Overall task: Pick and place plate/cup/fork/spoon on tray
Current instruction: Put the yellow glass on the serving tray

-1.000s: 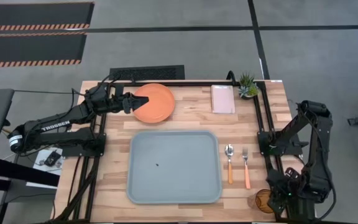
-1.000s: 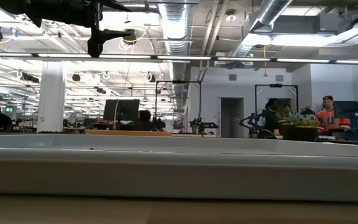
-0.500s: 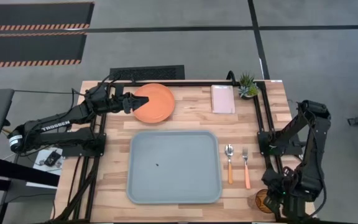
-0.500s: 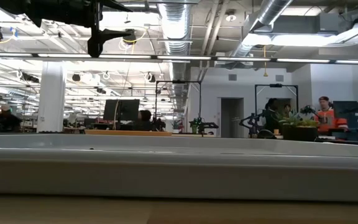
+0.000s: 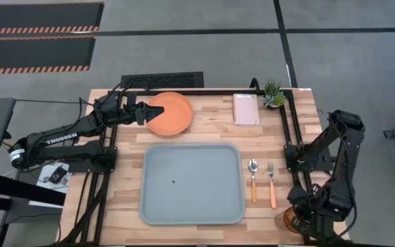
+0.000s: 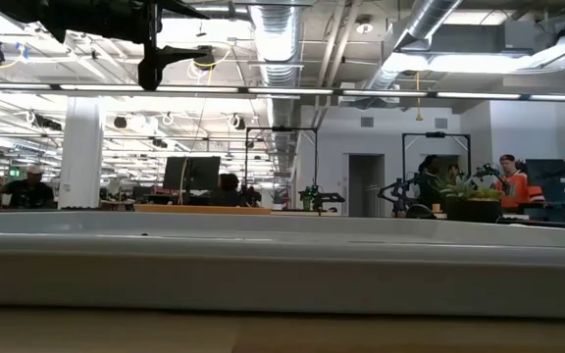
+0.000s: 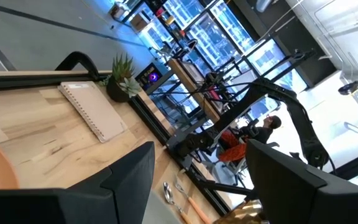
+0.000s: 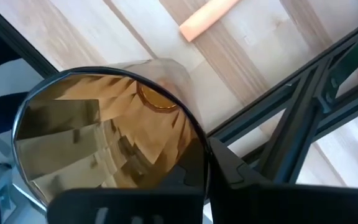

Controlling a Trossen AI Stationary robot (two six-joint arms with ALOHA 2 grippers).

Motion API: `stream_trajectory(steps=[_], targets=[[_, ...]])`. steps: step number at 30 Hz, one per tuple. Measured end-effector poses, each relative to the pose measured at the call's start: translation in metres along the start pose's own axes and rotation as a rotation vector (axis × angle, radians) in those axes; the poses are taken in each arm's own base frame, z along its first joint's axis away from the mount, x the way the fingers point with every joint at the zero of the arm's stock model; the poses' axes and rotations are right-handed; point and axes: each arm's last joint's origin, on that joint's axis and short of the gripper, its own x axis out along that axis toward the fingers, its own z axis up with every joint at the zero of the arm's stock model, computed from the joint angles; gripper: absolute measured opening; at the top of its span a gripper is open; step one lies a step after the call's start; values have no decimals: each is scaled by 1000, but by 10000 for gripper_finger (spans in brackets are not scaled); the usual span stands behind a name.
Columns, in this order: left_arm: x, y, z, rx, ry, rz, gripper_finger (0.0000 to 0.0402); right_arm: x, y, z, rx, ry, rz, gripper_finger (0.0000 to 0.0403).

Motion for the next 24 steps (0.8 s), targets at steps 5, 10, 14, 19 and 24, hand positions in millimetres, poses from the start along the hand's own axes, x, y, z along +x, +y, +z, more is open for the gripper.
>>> stream_trajectory(steps=[5,10,14,19,24], targets=[[0,0,0,0,0,0,240,0,3,7,10,-4,1,18],[0,0,0,0,0,0,240,0,5,16,-10,-7,4,8],[0,0,0,0,1,-1,240,-1,6,22,-16,-10,6,13],[0,0,0,2,1,-2,240,-10,2,29,-13,-14,38,5],[0,0,0,2,2,-2,240,-23,-8,37,6,-34,75,5]])
